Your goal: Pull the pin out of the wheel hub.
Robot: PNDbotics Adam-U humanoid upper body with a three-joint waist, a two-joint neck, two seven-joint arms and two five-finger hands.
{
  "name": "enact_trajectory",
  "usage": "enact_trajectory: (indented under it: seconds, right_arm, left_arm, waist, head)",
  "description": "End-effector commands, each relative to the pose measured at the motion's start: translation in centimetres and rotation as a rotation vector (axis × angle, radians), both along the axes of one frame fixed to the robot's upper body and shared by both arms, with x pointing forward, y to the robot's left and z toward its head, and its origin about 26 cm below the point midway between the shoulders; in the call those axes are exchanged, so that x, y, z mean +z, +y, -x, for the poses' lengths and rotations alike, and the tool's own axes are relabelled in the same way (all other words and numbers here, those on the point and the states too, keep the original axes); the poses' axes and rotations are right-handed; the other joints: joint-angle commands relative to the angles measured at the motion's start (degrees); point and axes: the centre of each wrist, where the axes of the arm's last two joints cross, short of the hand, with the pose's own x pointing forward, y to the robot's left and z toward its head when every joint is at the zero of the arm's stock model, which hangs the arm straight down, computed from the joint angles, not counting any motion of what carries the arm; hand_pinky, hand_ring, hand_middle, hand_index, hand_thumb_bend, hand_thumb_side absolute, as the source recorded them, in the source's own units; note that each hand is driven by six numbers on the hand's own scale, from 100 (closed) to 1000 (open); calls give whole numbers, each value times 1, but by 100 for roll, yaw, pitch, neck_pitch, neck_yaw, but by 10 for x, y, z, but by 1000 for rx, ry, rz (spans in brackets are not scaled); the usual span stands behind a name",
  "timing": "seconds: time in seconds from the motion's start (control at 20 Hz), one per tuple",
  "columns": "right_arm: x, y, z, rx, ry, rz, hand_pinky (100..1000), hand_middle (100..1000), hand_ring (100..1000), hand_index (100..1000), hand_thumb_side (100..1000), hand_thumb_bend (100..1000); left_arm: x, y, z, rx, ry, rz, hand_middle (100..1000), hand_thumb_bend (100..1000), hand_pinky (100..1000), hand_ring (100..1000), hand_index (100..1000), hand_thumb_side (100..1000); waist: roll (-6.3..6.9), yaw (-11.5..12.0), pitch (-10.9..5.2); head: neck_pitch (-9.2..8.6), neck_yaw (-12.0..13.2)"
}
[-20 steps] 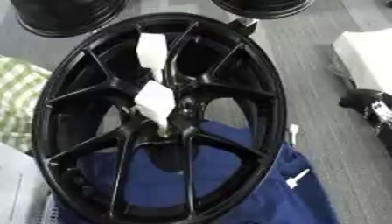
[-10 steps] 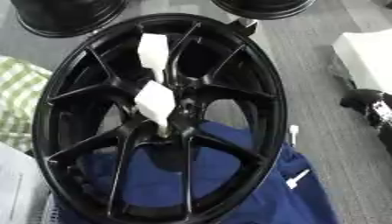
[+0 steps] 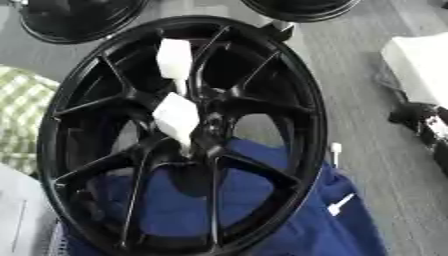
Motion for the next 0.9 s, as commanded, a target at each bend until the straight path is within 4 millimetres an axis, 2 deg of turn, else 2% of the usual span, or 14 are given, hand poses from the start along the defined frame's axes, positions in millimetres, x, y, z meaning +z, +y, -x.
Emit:
enact_trajectory:
  seconds: [0.05,0.9]
  right_arm:
    - [9,-2,1,5,-14,33,1000,704,813,776,720,100]
    - [7,-1,0,3,-5,27,1000,703,812,775,725,100]
  left_arm:
    - [6,-7,0,-8,-15,-48,764,518,824,801,870,534]
    - [-11,-48,-21,43,53,-78,770,558,823,807,878,532]
  waist:
    - [-14,-8,-185]
    - [-10,-52,-195]
  head:
    - [-45,23]
    - [-18,79]
